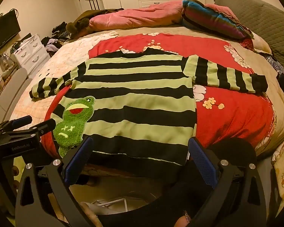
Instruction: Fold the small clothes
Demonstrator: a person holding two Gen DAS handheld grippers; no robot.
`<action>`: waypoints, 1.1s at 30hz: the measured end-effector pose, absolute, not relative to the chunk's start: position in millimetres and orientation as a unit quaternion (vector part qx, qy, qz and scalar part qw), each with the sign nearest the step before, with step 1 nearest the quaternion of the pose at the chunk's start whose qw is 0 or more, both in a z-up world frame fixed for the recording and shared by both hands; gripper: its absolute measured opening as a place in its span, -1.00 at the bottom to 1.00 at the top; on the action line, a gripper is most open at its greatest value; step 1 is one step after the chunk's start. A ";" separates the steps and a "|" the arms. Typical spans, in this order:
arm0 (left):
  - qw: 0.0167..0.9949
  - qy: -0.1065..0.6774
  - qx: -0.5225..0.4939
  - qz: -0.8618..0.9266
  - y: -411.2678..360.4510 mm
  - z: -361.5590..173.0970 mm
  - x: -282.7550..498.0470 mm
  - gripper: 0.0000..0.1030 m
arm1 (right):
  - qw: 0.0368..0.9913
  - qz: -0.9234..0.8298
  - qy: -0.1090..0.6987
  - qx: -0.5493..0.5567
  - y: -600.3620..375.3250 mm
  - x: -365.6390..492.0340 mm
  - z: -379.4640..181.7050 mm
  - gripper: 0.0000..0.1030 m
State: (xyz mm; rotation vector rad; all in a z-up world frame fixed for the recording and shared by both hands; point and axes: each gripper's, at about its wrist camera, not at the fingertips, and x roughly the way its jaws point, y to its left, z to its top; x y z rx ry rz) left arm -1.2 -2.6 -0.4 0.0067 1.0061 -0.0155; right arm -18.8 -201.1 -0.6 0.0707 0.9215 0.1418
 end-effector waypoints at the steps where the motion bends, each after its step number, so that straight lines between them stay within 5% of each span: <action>1: 0.876 0.483 0.003 -0.007 -2.4 0.0 -0.7 0.83 | 0.893 0.068 0.444 0.034 -201.3 -19.0 -0.9 0.92; 33: 0.874 0.485 -0.002 -0.018 -0.7 -2.9 2.1 0.83 | 0.889 0.066 0.451 0.031 -199.5 -18.6 -3.8 0.92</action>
